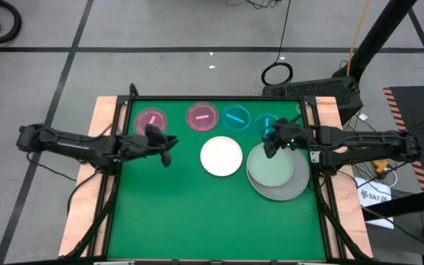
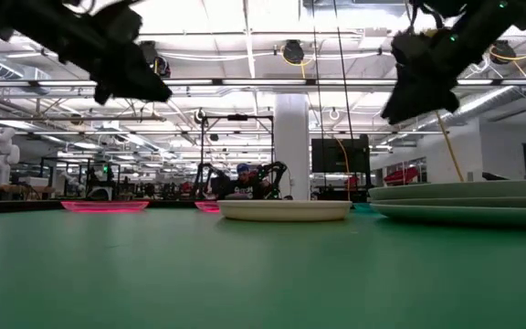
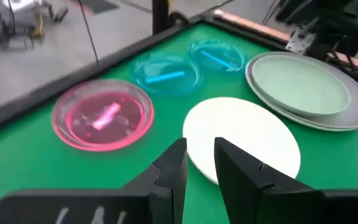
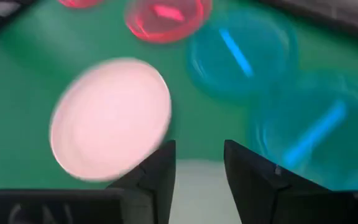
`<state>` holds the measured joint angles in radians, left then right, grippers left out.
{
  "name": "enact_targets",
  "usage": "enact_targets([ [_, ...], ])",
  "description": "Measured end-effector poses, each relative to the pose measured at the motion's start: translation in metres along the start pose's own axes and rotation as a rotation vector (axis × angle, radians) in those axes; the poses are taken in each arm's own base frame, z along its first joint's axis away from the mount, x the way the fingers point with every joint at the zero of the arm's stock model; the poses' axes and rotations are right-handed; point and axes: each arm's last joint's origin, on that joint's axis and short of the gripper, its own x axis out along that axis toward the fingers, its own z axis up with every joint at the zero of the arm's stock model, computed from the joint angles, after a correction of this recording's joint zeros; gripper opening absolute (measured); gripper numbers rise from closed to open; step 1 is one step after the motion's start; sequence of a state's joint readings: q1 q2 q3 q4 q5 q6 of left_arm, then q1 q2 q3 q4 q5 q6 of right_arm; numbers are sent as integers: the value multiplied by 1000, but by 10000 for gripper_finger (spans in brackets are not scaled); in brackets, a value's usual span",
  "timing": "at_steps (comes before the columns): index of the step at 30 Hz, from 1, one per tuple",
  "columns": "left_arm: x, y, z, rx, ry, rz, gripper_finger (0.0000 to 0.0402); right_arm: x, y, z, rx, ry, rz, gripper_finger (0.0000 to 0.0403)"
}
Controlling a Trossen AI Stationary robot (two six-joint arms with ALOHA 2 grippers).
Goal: Stack plastic plates
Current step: Stack the white plate on top of the green plate
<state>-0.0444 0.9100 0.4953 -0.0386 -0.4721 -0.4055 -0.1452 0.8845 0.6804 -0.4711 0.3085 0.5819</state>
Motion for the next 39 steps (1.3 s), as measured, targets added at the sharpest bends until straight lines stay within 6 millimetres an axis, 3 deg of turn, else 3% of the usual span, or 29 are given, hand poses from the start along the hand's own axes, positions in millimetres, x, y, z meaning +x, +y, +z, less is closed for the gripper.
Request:
enact_targets([
  [6, 38, -14, -16, -105, 22, 10, 88, -3, 11, 16, -163, -181, 69, 132],
  [12, 74, -23, -30, -188, 11, 22, 88, -9, 11, 17, -212, -196, 128, 132],
  [20, 117, -42, -20, -102, 229, 145, 88, -23, 7, 20, -253, -253, 146, 132],
  [25, 141, -42, -12, -102, 400, 297, 88, -28, 6, 21, -264, -275, 153, 132],
  [32, 170, -45, -9, -69, 461, 348, 88, -28, 5, 20, -268, -269, 151, 132],
  [39, 176, -42, -9, -119, 504, 316, 88, -27, 2, 14, -283, -203, 126, 132],
])
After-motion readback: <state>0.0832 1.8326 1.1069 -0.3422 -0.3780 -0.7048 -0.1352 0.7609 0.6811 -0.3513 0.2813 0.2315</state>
